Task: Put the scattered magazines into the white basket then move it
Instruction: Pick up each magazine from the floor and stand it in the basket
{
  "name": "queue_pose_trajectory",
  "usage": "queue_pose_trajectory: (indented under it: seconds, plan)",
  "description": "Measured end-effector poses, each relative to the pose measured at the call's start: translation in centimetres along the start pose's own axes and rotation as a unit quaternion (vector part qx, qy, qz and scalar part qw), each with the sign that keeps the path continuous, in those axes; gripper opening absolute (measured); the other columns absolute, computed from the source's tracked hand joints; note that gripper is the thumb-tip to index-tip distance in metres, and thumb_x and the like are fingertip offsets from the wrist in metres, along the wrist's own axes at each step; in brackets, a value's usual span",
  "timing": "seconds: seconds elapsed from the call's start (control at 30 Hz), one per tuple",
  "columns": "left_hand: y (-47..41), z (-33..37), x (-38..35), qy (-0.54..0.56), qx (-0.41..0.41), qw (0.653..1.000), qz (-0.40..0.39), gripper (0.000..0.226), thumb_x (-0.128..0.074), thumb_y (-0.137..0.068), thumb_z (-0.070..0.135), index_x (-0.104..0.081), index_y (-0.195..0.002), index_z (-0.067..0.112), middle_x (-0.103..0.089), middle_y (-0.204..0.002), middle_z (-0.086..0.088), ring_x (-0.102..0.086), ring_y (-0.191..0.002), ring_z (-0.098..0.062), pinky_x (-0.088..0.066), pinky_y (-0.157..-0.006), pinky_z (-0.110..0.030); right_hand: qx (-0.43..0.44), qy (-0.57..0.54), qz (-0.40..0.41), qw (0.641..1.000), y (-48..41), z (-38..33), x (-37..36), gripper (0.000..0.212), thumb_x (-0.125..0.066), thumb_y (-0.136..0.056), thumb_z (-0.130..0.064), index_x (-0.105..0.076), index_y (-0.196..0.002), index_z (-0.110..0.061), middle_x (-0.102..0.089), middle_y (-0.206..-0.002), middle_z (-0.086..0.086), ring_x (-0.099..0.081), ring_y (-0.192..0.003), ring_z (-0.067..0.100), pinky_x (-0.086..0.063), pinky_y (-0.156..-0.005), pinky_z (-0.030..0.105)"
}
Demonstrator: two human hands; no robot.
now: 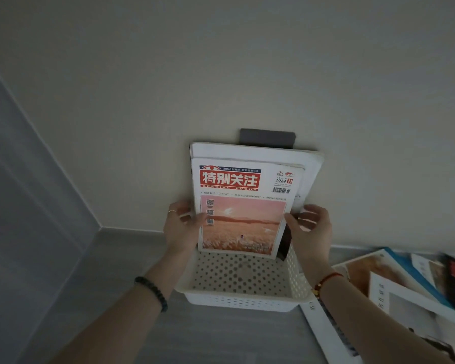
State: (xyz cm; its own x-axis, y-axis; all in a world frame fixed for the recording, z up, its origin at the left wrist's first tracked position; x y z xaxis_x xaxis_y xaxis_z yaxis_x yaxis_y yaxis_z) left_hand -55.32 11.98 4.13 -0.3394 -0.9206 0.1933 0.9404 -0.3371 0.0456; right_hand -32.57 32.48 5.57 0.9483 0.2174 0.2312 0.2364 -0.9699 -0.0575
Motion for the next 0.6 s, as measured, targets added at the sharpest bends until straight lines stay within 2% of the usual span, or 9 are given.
queue_pose_trajectory:
  seconds: [0.1, 0.13, 0.2, 0.27, 0.33, 0.4, 0.47, 0.5, 0.6]
  plan:
    - [0.3, 0.6, -1.6, -0.015, -0.019, 0.999, -0.043, 0.032, -0.062, -0.082, 0.014, -0.054, -0.113, 0.009, -0.065, -0.11, -0.008, -0.063, -0.097, -0.024, -0.051, -0.089, -0.041, -0.006, 0.025, 0.0, 1.0, -0.2, 0.3, 0.1, 0.055, -0.069, -0.077, -0.02, -0.041, -0.125, -0.017, -0.05, -0.114, -0.003, -0.049, -0.103, 0.015, -0.045, -0.088, 0.034]
    - [0.4, 0.6, -1.7, -0.02, -0.021, 0.999, -0.04, 0.03, -0.06, -0.084, 0.016, -0.055, -0.113, 0.008, -0.065, -0.112, -0.01, -0.063, -0.099, -0.025, -0.051, -0.09, -0.043, -0.012, 0.024, -0.017, 1.0, -0.3, 0.4, -0.3, 0.051, -0.067, -0.079, -0.02, -0.044, -0.124, -0.016, -0.053, -0.113, -0.002, -0.051, -0.104, 0.017, -0.046, -0.088, 0.035]
    - [0.6, 0.6, -1.6, -0.028, -0.028, 0.999, -0.025, 0.027, -0.057, -0.086, 0.017, -0.057, -0.112, 0.01, -0.066, -0.112, -0.011, -0.064, -0.095, -0.024, -0.052, -0.086, -0.039, -0.02, 0.019, -0.027, 0.999, -0.5, 0.5, -0.6, 0.032, -0.061, -0.083, -0.02, -0.056, -0.113, -0.014, -0.062, -0.104, 0.001, -0.059, -0.095, 0.02, -0.049, -0.083, 0.035]
    - [0.7, 0.6, -1.5, -0.036, -0.034, 0.999, -0.023, 0.025, -0.054, -0.088, 0.017, -0.058, -0.112, 0.011, -0.067, -0.111, -0.011, -0.064, -0.093, -0.023, -0.052, -0.083, -0.035, -0.01, 0.02, 0.007, 1.0, -0.8, 0.2, 0.2, 0.021, -0.058, -0.085, -0.02, -0.064, -0.103, -0.013, -0.068, -0.1, 0.002, -0.061, -0.082, 0.013, -0.05, -0.072, 0.025]
    - [0.6, 0.6, -1.4, -0.054, -0.042, 0.997, -0.029, 0.025, -0.051, -0.089, 0.018, -0.058, -0.112, 0.011, -0.067, -0.111, -0.012, -0.065, -0.093, -0.024, -0.052, -0.082, -0.032, 0.013, 0.023, 0.02, 0.999, -1.1, -0.3, 0.7, 0.016, -0.058, -0.085, -0.019, -0.068, -0.097, -0.016, -0.069, -0.094, -0.002, -0.058, -0.072, -0.002, -0.041, -0.059, 0.01]
    - [0.6, 0.8, -1.5, -0.089, -0.051, 0.994, -0.036, 0.026, -0.049, -0.091, 0.021, -0.058, -0.112, 0.01, -0.067, -0.111, -0.012, -0.064, -0.091, -0.022, -0.049, -0.077, -0.027, 0.032, 0.044, -0.004, 0.999, -1.4, -0.8, 0.6, 0.017, -0.06, -0.084, -0.017, -0.068, -0.099, -0.017, -0.067, -0.09, -0.005, -0.058, -0.071, -0.004, -0.036, -0.055, 0.004]
    - [0.8, 1.0, -1.6, -0.113, -0.05, 0.992, -0.038, 0.029, -0.049, -0.091, 0.022, -0.058, -0.115, 0.009, -0.066, -0.113, -0.012, -0.064, -0.096, -0.025, -0.046, -0.079, -0.028, 0.031, 0.079, -0.053, 0.995, -1.6, -0.9, 0.4, 0.025, -0.059, -0.085, -0.016, -0.064, -0.11, -0.015, -0.066, -0.095, -0.005, -0.058, -0.07, -0.002, -0.037, -0.051, 0.001]
    - [1.0, 1.0, -1.7, -0.11, -0.044, 0.992, -0.036, 0.03, -0.05, -0.09, 0.023, -0.057, -0.116, 0.01, -0.066, -0.114, -0.011, -0.063, -0.099, -0.026, -0.045, -0.082, -0.029, 0.026, 0.09, -0.079, 0.992, -1.6, -0.8, 0.4, 0.031, -0.059, -0.085, -0.015, -0.06, -0.116, -0.015, -0.066, -0.102, -0.002, -0.058, -0.071, 0.0, -0.039, -0.055, 0.001]
    - [2.4, 1.3, -1.3, -0.073, -0.039, 0.996, -0.016, 0.031, -0.053, -0.088, 0.023, -0.055, -0.116, 0.01, -0.064, -0.116, -0.012, -0.062, -0.102, -0.028, -0.048, -0.089, -0.036, 0.017, 0.107, -0.123, 0.986, -1.1, -0.6, 1.8, 0.045, -0.059, -0.084, -0.01, -0.049, -0.128, -0.016, -0.06, -0.122, 0.005, -0.059, -0.089, 0.012, -0.045, -0.074, 0.016]
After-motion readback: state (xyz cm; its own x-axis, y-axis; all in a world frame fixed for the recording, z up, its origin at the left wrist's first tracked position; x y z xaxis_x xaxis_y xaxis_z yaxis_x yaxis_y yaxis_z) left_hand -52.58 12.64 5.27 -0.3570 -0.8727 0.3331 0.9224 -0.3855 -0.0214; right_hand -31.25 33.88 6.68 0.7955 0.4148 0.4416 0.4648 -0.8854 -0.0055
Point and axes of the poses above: each hand's wrist, its own y-axis away from the middle knuckle, its own x-axis out of the back of the hand, z = x × y, the point moved 10 cm from there along -y, towards the middle knuckle
